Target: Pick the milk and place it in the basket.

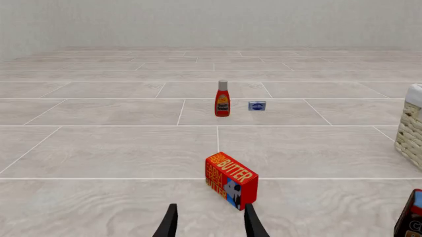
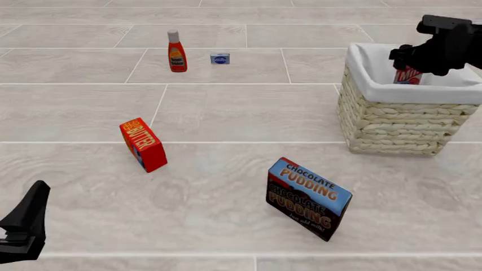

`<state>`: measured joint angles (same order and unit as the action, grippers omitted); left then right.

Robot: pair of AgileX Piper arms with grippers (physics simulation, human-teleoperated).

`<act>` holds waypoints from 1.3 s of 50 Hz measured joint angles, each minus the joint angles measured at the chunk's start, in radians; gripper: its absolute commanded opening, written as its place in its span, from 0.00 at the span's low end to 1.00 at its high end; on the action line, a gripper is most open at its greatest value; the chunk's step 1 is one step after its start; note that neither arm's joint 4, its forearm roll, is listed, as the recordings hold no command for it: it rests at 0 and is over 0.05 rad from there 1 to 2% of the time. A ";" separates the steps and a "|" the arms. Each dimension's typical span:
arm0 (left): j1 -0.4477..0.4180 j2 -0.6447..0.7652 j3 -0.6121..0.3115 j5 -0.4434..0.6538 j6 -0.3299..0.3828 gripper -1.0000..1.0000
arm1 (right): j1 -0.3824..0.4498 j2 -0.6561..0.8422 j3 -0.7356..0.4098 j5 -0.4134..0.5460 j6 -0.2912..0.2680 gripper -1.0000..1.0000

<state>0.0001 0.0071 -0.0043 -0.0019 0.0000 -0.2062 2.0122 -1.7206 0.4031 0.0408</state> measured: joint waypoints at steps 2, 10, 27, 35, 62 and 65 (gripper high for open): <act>0.000 0.000 0.000 0.000 0.000 1.00 | -0.001 0.004 0.000 -0.001 0.000 0.00; 0.000 0.000 0.000 0.000 0.000 1.00 | -0.003 0.017 0.008 -0.007 0.001 0.00; 0.000 0.000 0.000 0.000 0.000 1.00 | -0.001 0.034 0.017 -0.008 0.004 0.00; 0.000 0.000 0.000 0.000 0.000 1.00 | 0.001 0.029 0.007 -0.004 0.010 1.00; 0.000 0.000 0.000 0.000 0.000 1.00 | 0.004 -0.022 0.004 0.016 0.006 1.00; 0.000 0.000 0.000 0.000 0.000 1.00 | 0.006 -0.033 0.008 0.018 0.005 1.00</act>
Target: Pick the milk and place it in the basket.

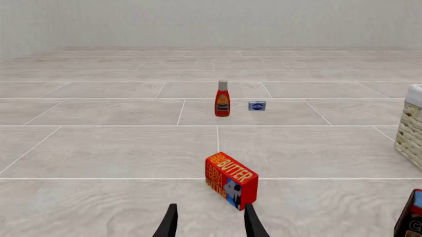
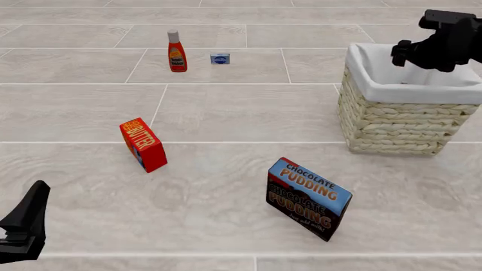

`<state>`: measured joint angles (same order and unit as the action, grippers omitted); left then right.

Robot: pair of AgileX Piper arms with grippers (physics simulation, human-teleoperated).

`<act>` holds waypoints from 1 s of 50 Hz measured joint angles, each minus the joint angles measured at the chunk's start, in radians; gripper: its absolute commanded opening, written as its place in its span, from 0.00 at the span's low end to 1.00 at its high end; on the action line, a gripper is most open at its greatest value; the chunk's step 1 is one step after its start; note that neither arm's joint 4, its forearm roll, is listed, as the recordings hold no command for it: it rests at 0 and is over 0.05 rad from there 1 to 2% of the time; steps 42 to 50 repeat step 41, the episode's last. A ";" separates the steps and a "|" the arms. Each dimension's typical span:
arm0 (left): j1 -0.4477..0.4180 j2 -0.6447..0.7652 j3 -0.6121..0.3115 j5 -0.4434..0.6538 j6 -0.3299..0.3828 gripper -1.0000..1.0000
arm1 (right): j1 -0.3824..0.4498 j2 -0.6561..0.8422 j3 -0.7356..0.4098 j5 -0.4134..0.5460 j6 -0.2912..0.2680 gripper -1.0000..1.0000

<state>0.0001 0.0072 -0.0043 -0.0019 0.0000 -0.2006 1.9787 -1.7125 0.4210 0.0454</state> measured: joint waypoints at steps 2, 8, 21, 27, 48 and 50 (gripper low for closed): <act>0.000 0.000 0.000 0.000 0.000 1.00 | 0.001 -0.008 0.003 0.001 -0.001 1.00; 0.000 0.000 0.000 0.000 0.000 1.00 | 0.006 -0.032 0.012 0.004 -0.005 1.00; 0.000 0.000 0.000 0.000 0.000 1.00 | 0.019 -0.073 0.044 -0.008 -0.008 1.00; 0.000 0.000 0.000 0.000 0.000 1.00 | 0.031 -0.111 0.102 -0.061 0.003 1.00; 0.000 0.000 0.000 0.000 0.000 1.00 | 0.058 -0.246 0.333 -0.291 0.026 1.00; 0.000 0.000 0.000 0.000 0.000 1.00 | 0.058 -0.246 0.333 -0.291 0.026 1.00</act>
